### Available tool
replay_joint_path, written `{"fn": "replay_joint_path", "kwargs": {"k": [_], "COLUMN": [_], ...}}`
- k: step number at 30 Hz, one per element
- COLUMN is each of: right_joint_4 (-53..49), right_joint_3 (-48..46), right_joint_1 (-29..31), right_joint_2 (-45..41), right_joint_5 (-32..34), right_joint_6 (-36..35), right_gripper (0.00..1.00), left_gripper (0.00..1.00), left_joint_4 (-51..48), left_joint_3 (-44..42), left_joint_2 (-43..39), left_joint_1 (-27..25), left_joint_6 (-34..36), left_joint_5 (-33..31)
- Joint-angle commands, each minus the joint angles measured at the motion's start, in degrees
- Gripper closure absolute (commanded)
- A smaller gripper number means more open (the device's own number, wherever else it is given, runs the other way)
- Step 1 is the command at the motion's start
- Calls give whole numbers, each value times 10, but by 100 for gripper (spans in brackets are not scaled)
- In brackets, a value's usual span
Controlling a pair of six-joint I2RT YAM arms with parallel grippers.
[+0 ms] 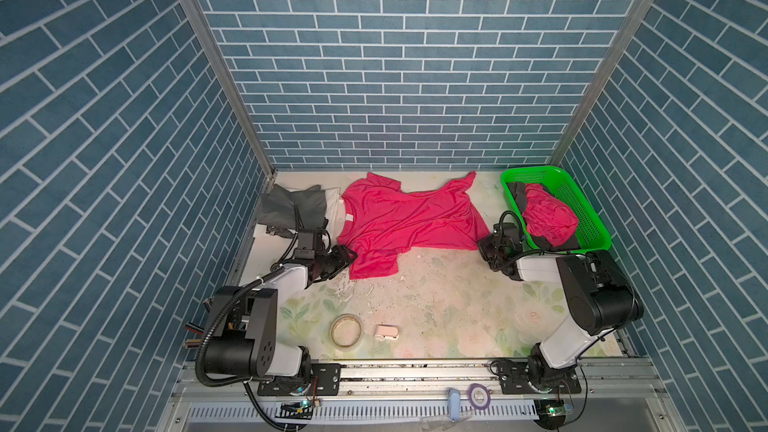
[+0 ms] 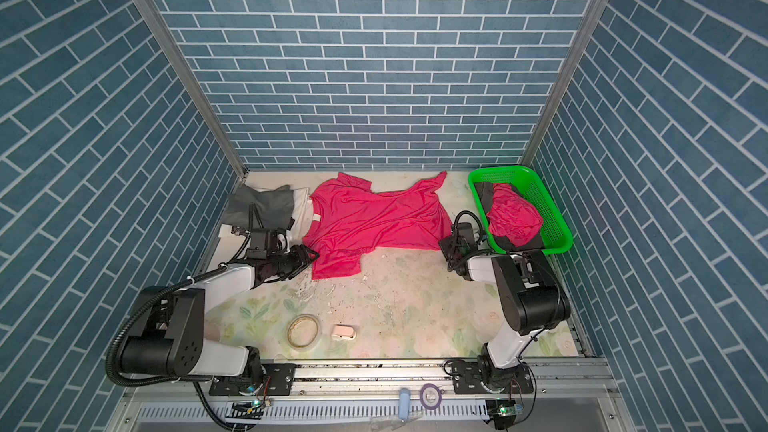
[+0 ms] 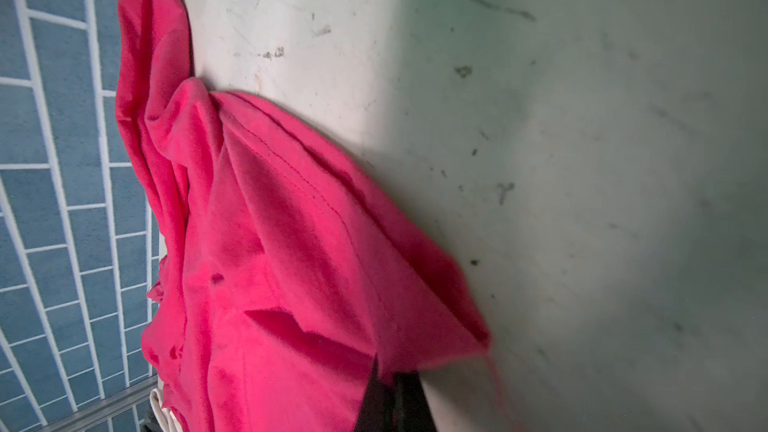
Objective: Fold and stack the t-shirts
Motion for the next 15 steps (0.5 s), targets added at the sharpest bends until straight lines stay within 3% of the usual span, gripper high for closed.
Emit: {"fn": "replay_joint_path", "kwargs": {"k": [1,8,11,15], "right_joint_4": [-6,-11,-4,2], "right_joint_3": [-6,1,0,1], "right_joint_1": [3,3,3,3], "right_joint_2": [-27,-35,-34,-30], "right_joint_5": [10,4,-1,-9], "right_joint_6": [-12,-28,-28,-28], "right_gripper": [96,96,97,97], "left_gripper": [42,44,49,79], "left_joint_4": [16,21,38,58], "left_joint_3": [1,-21,-23,-21], "left_joint_2": [24,11,12,28], "left_joint_1": [-23,-34,-35,-40], "left_joint_6": [5,10,5,-3], "left_joint_5": [-21,-50,-53,-42]}}
